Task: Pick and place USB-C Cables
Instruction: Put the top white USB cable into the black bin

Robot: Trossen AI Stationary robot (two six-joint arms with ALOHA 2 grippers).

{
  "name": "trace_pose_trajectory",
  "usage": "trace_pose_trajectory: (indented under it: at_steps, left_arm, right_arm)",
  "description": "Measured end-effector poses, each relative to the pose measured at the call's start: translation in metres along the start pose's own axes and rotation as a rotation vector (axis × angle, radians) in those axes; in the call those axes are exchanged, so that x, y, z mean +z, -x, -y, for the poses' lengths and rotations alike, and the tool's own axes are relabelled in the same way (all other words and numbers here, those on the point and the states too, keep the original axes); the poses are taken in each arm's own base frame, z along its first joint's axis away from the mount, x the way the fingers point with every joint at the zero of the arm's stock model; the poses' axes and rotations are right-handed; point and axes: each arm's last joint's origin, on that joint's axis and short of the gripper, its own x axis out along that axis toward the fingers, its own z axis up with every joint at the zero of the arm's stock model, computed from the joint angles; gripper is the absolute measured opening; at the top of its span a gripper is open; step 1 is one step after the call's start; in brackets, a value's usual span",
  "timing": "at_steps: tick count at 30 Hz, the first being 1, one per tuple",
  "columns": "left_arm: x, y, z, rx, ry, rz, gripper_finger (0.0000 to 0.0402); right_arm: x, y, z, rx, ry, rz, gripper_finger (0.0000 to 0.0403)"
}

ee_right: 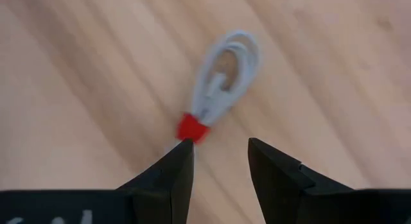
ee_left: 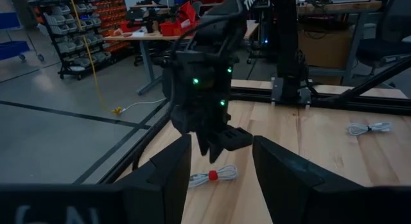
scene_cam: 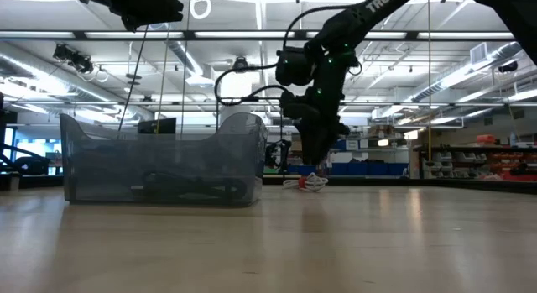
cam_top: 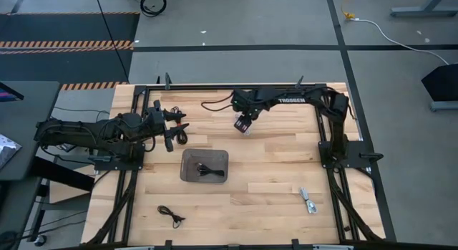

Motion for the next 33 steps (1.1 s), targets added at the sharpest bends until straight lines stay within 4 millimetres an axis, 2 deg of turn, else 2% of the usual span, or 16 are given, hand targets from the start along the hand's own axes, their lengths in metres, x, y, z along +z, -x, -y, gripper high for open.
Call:
trace_pose_trajectory:
  at_steps: [5,12,25,29,33]
  left_arm:
    - [0.000,0.000,0.000,0.000,0.000,0.000,0.0174]
    - [0.000,0.000,0.000,0.000,0.000,0.000,0.0174]
    - [0.000,0.000,0.000,0.000,0.000,0.000,0.0174]
    - [0.000,0.000,0.000,0.000,0.000,0.000,0.0174]
    - [0.000,0.000,0.000,0.000,0.000,0.000,0.0174]
  right_arm:
    - [-0.003,-0.005,-0.010,0.037,0.018,0.021,0.0153]
    - [-0.010,-0.008,-0.021,-0.036,0.051,0.036,0.0153]
    - [-0.031,-0.036,-0.014,-0.048,0.088,0.048,0.0149]
    - [-0.032,-0.037,-0.014,-0.077,0.123,0.052,0.0115]
    - [-0.032,-0.037,-0.015,-0.090,0.179,0.056,0.0045]
